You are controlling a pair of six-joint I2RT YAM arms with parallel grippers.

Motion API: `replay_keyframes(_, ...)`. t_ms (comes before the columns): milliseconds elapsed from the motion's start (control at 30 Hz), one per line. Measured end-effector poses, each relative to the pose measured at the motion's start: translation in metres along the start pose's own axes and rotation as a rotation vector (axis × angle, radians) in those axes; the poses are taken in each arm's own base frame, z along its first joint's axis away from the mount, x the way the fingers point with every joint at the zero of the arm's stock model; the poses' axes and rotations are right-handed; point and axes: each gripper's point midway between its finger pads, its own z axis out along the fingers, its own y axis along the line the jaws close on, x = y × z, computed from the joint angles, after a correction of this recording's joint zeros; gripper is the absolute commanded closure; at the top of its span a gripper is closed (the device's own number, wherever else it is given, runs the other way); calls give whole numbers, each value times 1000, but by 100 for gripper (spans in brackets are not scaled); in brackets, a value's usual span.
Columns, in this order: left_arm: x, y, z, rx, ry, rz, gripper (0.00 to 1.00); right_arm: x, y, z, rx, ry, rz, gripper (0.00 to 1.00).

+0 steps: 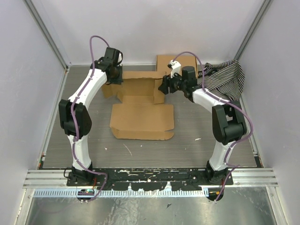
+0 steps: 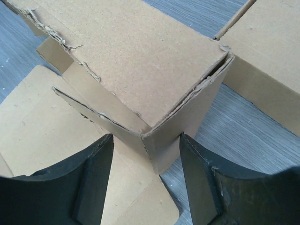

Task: Fold the paper box

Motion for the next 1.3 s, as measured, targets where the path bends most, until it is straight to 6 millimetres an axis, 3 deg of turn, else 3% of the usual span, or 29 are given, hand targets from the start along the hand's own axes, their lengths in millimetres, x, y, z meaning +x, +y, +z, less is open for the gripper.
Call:
replay_keyframes(267,1,-1,0,8,4,0,100,-6,-5,9,102,-23,-40,44)
replay_keyframes(500,1,-1,0,12,5,-1,100,-8,-18,17,197,-49,-51,69)
replay_keyframes(867,3,0,-3,6,18,-5,100,-10,-35,18,342,-72,-32,92)
replay_keyframes(1100,4,0,-4,7,21,-20,100,-9,-33,21,474,-82,-1,88)
replay_keyframes(1300,5,-1,-9,12,21,-25,100,-12,-38,27,583,-109,59,99)
